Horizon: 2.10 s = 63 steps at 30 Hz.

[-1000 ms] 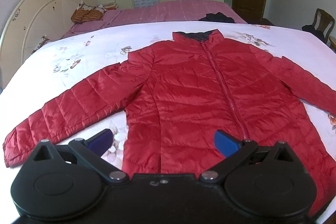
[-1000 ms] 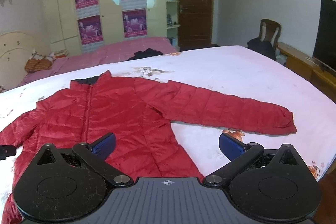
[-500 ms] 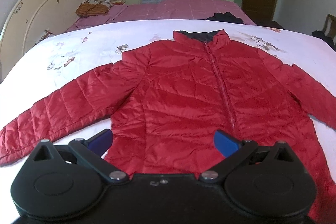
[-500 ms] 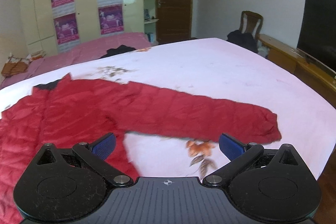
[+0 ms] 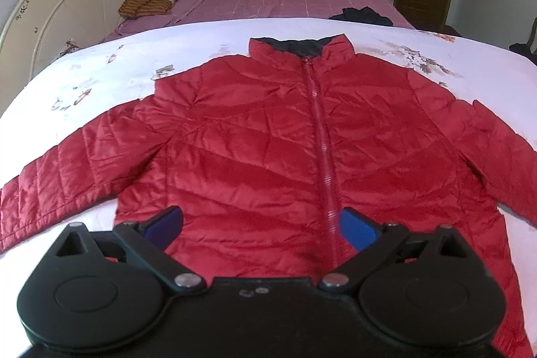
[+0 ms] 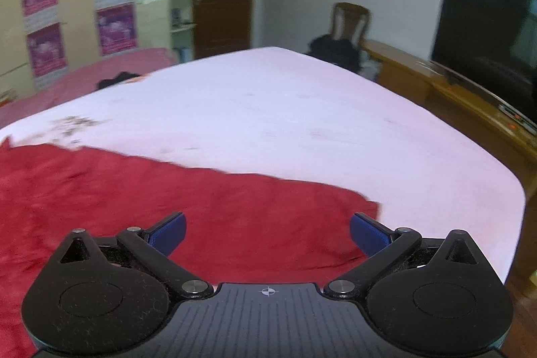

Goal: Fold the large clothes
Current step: 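Move the right tool to the sleeve cuff and close on it, then carry the cuff across the jacket body with the right tool and release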

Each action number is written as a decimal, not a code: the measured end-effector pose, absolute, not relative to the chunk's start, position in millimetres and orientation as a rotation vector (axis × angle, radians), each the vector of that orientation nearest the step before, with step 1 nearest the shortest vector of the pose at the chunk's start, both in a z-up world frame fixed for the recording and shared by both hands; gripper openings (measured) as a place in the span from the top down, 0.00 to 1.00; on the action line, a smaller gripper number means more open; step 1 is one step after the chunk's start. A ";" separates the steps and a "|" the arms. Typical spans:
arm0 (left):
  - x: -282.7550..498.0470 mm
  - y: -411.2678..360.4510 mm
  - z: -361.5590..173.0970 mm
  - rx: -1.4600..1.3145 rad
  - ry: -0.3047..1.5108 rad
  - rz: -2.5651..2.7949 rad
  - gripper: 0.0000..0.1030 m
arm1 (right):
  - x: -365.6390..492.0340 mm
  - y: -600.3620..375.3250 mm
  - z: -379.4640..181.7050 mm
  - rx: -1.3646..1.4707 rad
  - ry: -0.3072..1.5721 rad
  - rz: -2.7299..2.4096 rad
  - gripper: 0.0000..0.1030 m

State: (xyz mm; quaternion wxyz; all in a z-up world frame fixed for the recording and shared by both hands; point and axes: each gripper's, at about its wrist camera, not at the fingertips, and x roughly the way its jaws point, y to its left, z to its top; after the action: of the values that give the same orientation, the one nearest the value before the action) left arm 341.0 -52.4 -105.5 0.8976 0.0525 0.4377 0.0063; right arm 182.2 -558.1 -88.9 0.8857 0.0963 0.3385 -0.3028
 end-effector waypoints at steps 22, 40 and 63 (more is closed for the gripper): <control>360.5 -63.2 -110.0 0.084 0.916 -0.013 0.12 | 170.4 -635.5 -135.3 0.446 0.787 -0.661 0.86; 355.8 -11.6 -86.9 0.048 0.852 0.086 0.17 | 281.6 -446.8 -31.4 0.270 0.576 -0.071 0.87; 375.2 58.9 -105.9 -0.025 0.898 0.028 0.06 | 365.4 -234.7 -82.9 0.259 0.754 0.314 0.10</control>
State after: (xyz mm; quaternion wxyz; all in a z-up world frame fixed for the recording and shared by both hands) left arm 375.2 58.9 -105.9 0.9007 -0.0119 0.4341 0.0134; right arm 365.4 -234.7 -82.9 0.9096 0.1258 0.3656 0.1523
